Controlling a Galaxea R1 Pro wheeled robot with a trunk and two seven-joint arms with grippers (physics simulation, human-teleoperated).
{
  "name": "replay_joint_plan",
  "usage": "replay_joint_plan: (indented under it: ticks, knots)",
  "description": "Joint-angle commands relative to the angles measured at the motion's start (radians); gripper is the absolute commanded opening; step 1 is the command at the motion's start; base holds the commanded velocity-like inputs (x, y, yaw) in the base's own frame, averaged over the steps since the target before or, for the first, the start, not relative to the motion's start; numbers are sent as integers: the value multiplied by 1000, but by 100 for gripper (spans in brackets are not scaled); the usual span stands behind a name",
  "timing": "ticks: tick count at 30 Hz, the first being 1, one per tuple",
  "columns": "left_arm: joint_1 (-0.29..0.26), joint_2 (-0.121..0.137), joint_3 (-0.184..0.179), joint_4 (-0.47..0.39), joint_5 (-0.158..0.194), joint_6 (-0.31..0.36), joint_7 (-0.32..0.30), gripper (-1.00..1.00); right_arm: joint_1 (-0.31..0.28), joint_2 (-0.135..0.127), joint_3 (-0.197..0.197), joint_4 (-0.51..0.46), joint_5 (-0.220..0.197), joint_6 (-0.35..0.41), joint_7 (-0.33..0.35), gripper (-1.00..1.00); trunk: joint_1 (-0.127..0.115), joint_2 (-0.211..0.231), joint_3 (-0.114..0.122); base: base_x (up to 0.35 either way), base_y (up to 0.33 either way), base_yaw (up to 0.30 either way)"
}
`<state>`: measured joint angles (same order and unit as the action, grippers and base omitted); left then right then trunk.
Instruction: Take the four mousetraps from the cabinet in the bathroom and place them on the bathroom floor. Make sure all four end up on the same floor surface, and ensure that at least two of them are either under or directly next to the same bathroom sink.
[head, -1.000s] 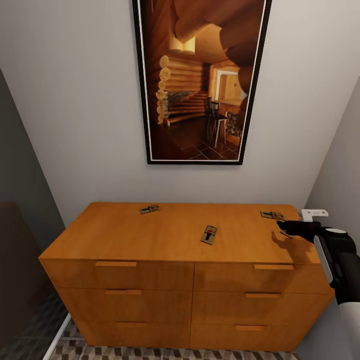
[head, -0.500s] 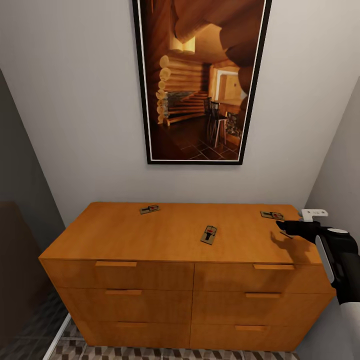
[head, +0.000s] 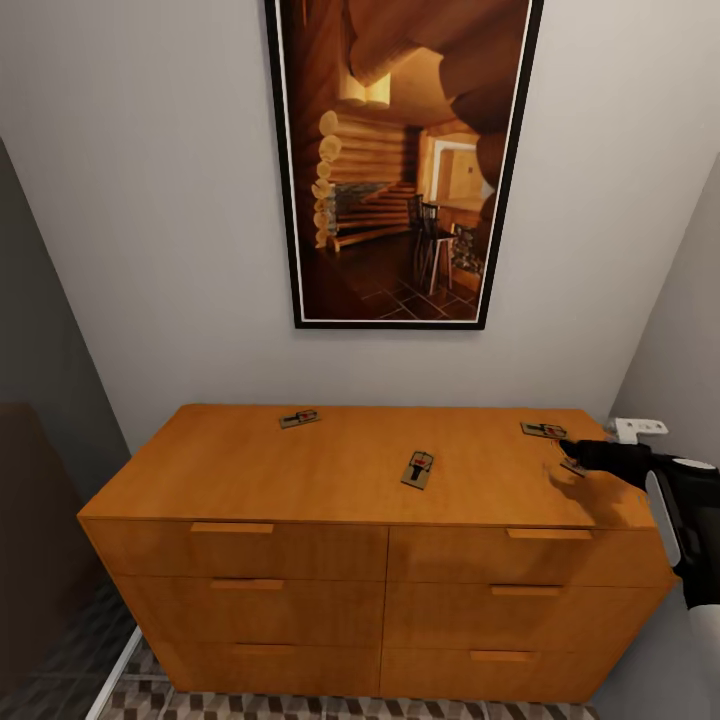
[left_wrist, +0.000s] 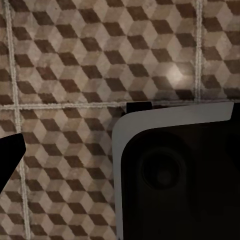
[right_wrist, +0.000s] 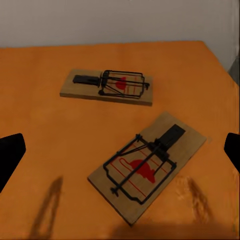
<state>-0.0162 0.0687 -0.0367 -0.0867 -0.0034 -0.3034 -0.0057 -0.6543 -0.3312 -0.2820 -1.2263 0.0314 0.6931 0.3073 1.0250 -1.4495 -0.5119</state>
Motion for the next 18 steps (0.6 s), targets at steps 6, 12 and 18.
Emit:
replay_joint_plan:
  ticks: [6,12,18]
  knots:
    - [-1,0,-3,1,0,-3,0,100,-1,0,-57,-1,4,5,42,100,0,-1,-1,0,0,0]
    - [-1,0,-3,1,0,-3,0,100,-1,-1,-76,-1,5,4,57,100,0,-1,-1,0,0,0]
    - [-1,0,-3,1,0,-3,0,100,-1,-7,-82,-2,5,3,65,100,0,-1,-1,0,0,0]
